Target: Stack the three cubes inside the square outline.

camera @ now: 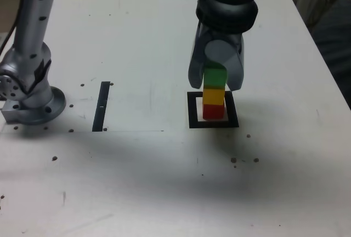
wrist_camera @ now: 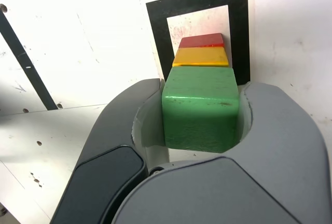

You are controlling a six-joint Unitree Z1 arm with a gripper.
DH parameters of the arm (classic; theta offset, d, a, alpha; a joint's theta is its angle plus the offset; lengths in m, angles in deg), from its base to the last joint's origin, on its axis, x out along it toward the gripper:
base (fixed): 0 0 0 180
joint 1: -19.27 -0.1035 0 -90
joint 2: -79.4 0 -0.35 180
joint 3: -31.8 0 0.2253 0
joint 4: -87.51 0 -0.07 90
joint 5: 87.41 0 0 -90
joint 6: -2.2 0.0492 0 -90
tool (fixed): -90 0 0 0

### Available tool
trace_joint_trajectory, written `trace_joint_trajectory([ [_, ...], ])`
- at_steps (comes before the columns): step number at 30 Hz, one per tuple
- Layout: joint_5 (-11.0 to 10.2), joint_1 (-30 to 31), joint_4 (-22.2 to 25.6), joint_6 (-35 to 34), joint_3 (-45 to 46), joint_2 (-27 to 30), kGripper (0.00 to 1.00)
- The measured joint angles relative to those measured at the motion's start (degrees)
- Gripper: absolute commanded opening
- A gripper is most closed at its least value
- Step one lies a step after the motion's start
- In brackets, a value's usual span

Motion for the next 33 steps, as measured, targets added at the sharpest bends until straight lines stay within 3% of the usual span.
trace_joint_trajectory([
  [2,0.21,-0.15,-0.23,0.20,0.15,-0.27,0.35],
  [7,0.81,-0.36,-0.81,0.59,0.78,-0.40,0.84],
  [9,1.03,-0.54,-1.16,0.77,1.27,-0.40,0.97],
  [19,0.81,-0.69,-1.92,0.89,2.70,0.15,1.00],
  [33,-2.06,-0.70,-2.30,-1.57,8.73,8.86,1.00],
])
